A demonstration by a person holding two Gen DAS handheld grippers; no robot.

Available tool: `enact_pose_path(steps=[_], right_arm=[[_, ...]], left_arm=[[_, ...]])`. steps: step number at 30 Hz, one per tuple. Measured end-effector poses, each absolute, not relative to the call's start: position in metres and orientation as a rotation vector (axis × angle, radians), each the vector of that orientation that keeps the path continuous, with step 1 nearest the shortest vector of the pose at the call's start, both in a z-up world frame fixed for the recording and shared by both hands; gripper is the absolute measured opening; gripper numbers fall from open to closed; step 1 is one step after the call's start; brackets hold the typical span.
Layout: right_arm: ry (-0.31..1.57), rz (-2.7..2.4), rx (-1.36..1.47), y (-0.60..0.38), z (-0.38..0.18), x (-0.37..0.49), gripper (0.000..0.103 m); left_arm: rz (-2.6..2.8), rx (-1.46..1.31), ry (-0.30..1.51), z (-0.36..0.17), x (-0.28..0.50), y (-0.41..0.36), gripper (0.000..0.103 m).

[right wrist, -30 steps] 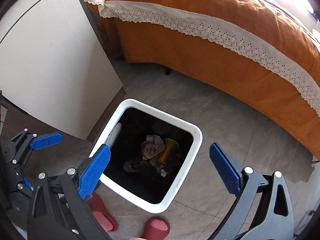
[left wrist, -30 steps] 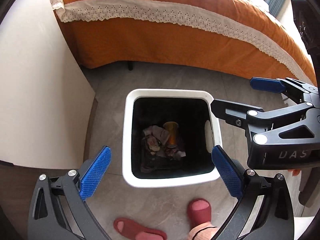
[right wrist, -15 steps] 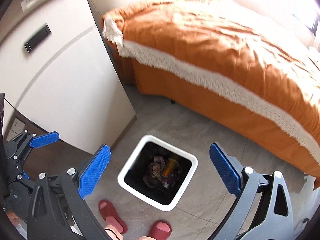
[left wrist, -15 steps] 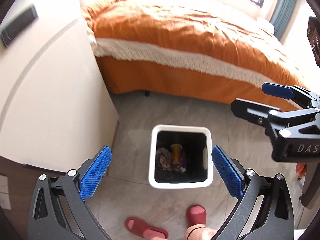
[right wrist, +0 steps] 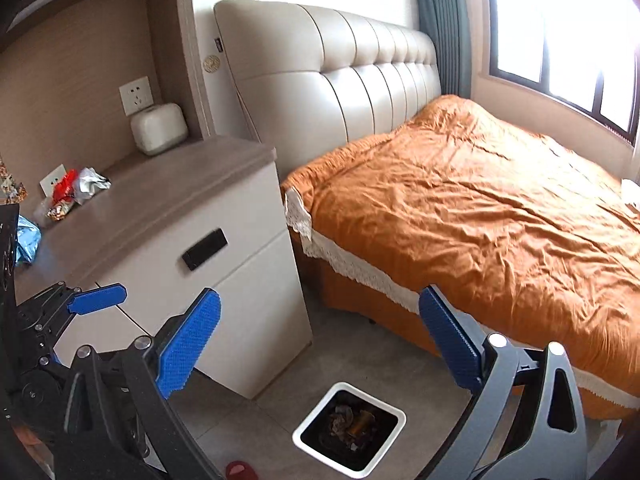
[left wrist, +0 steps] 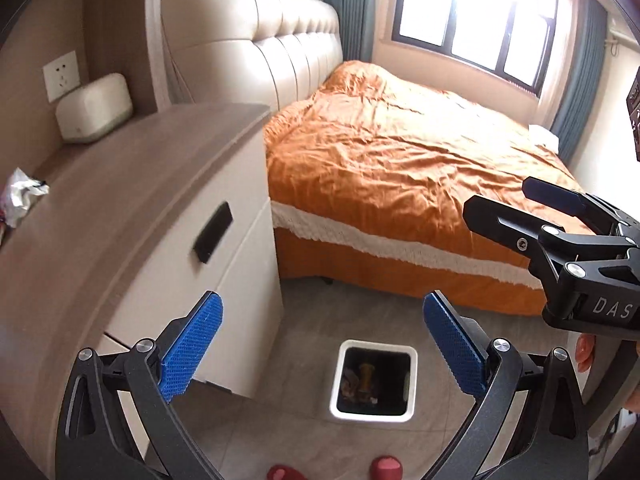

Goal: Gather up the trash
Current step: 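Move both open tools back over the desk trash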

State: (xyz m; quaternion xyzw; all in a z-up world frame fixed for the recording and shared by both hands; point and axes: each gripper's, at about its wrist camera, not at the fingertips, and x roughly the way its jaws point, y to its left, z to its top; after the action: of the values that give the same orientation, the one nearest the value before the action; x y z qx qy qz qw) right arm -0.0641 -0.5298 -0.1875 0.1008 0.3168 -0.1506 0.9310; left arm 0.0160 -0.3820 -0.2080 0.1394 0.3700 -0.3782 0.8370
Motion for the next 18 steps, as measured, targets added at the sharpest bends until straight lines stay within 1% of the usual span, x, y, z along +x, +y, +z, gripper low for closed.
enact_pose_path(steps=[7,13,18], right_arm=[[0.577,-0.201,0.137,-0.487,-0.140,-0.039,0.099],[0.537,-0.092,0.094,-0.444,-0.116,0.001,0.099],[0.521,0.000,0.058,-0.404,-0.105,0.041,0.099]], left_arm=[[-0.686,0.236,0.731,-0.156,0.039,-0.335,0.098],[-0.554,0.234,0.684,-0.132,0.066,-0.280,0.098],[-0.420,0.178,0.658,-0.117,0.093,-0.224,0.098]])
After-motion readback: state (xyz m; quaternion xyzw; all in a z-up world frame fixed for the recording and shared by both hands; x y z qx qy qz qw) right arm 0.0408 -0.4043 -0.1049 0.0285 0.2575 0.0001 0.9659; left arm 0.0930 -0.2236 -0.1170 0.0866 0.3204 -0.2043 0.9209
